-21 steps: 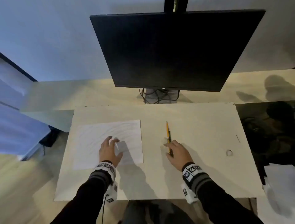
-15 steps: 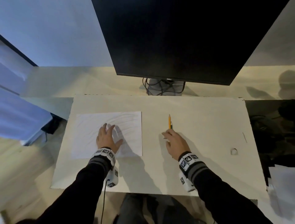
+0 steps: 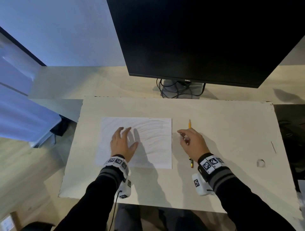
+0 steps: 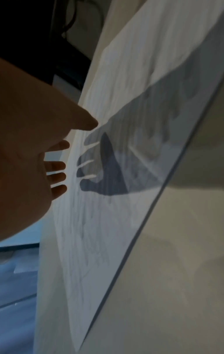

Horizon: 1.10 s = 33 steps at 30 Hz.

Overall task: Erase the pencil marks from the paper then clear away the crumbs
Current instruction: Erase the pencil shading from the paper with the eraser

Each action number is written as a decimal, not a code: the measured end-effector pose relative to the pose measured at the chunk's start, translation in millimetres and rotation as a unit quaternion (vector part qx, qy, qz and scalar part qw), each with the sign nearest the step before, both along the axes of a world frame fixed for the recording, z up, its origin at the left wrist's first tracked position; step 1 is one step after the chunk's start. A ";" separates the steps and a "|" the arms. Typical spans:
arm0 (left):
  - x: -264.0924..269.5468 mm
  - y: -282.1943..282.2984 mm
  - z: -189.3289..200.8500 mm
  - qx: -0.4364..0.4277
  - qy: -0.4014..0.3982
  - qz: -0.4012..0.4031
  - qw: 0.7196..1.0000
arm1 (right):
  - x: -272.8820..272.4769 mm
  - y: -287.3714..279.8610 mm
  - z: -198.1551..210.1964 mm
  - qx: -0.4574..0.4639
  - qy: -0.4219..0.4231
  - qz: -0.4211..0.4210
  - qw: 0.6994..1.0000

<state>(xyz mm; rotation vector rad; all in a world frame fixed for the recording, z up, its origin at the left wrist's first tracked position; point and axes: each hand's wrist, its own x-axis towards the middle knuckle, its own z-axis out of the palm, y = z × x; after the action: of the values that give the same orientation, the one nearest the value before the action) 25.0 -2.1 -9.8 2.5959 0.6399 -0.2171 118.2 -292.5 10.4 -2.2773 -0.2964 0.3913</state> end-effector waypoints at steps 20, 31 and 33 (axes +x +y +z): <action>-5.6 175.0 -16.0 -0.060 -0.086 -0.129 0.986 | -44.1 247.9 -30.1 0.137 0.139 -0.071 0.978; 6.4 206.7 -46.9 -0.077 -0.087 -0.200 0.973 | -12.3 306.7 -31.5 0.128 0.067 -0.069 0.987; 6.9 207.4 -47.7 -0.070 -0.086 -0.209 0.972 | -11.8 311.4 -37.4 0.100 0.017 -0.037 0.994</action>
<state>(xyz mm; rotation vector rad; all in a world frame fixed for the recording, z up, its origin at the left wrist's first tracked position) 31.9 205.3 -57.5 2.5477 0.0107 -0.1569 106.4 19.0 -27.0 -2.0773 -0.2223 0.3455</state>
